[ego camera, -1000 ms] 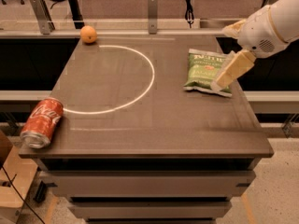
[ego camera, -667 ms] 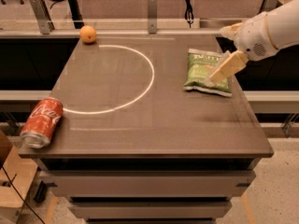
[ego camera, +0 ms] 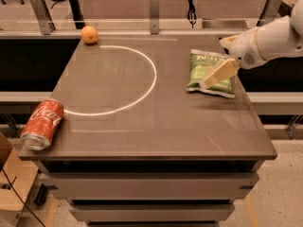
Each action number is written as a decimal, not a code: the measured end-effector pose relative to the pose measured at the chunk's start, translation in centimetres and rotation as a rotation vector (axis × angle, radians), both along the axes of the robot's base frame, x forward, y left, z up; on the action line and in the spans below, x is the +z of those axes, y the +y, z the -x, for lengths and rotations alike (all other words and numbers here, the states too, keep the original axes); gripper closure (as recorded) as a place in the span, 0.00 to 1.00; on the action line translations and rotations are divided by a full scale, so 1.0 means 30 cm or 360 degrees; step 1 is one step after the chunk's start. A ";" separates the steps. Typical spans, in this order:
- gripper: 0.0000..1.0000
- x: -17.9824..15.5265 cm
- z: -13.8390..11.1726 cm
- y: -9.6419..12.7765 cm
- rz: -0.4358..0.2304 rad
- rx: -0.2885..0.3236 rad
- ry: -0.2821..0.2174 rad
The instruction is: Move green jalapeno chip bag near coke can
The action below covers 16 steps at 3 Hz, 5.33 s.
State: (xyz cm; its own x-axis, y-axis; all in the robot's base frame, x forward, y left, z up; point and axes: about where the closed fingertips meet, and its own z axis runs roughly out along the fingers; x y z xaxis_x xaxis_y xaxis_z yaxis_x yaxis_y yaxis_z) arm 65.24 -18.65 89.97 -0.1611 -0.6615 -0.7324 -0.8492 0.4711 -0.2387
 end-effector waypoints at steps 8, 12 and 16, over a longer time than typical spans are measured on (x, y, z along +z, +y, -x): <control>1.00 0.177 -0.053 0.204 0.0231 0.0191 -0.0046; 1.00 0.395 0.152 0.558 0.0269 0.0652 -0.0297; 0.84 0.274 0.479 1.060 0.0023 0.1264 -0.0263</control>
Offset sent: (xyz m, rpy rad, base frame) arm 0.0256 -0.0204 -0.0763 0.0153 0.1725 -0.0938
